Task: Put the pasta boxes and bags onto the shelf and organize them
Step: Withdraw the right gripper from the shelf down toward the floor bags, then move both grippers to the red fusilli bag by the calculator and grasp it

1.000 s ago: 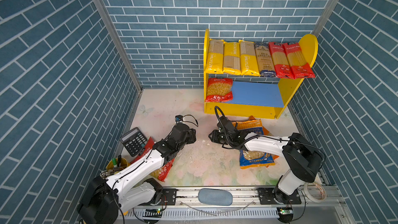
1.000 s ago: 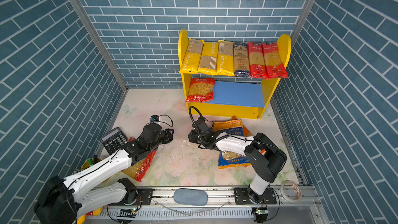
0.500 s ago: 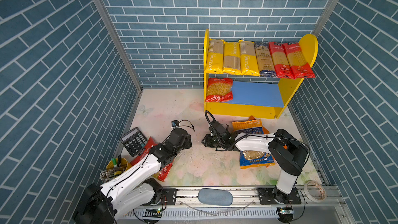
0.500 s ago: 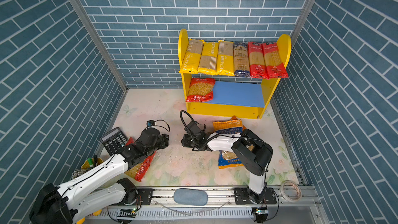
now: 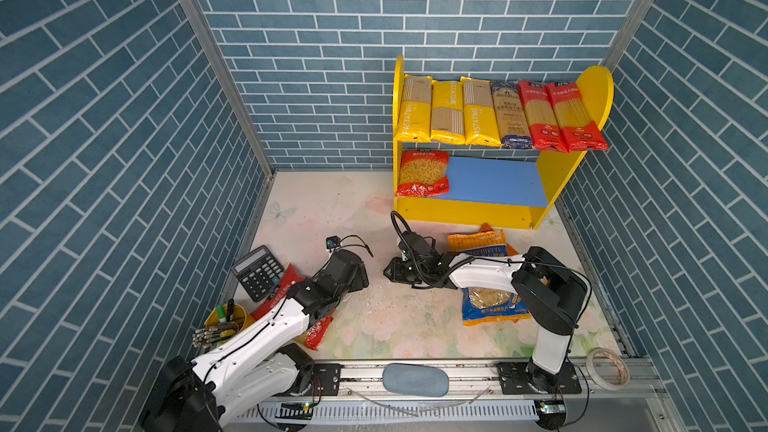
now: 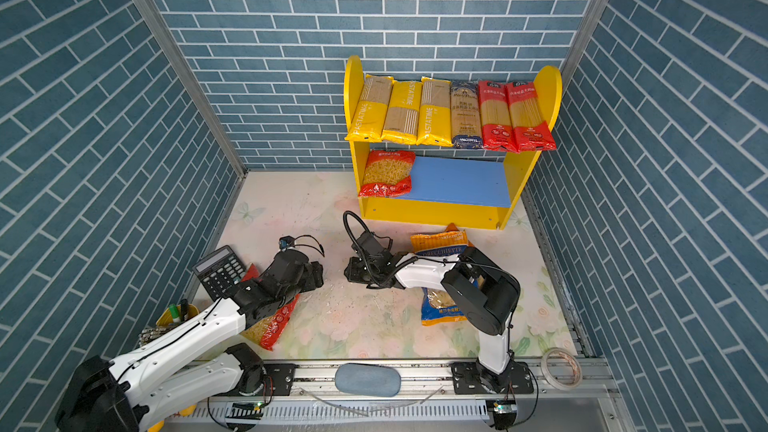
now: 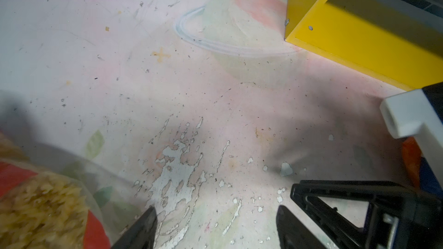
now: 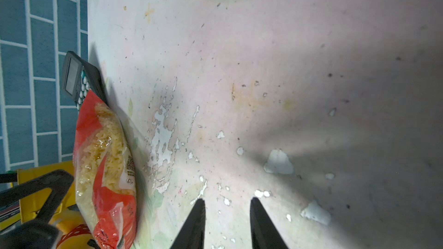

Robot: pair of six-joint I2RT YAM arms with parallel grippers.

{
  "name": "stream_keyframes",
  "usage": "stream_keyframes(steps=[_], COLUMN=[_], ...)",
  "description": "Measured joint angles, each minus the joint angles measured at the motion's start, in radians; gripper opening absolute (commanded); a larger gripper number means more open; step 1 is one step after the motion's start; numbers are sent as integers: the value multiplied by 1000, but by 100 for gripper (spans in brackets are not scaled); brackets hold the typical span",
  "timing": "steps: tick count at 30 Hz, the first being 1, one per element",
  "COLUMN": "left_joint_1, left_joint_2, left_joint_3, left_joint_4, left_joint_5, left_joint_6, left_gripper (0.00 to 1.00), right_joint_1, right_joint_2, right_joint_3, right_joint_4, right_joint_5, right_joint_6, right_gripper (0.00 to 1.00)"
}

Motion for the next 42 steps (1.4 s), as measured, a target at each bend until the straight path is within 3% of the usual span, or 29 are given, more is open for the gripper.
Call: stream_keyframes(steps=[7, 11, 17, 27, 37, 42], left_joint_1=[5, 41, 167, 178, 179, 179], left_joint_2=[-16, -21, -78, -142, -209, -215], left_joint_3=[0, -8, -72, -77, -34, -18], left_joint_4=[-34, -39, -55, -159, -243, -264], left_joint_5=[-21, -11, 48, 2, -84, -99], left_joint_6=[-14, -45, -110, -142, -129, -114], left_gripper=[86, 90, 87, 84, 84, 84], right_joint_1=[1, 2, 16, 55, 82, 90], right_joint_2=[17, 29, 65, 207, 308, 381], right_joint_3=[19, 41, 126, 297, 440, 511], right_joint_4=[-8, -35, -80, -115, -108, -102], right_joint_5=[-22, -42, -87, -210, -402, -478], right_joint_6=[-1, -10, -46, -82, -100, -108], right_gripper=[34, 41, 49, 58, 56, 43])
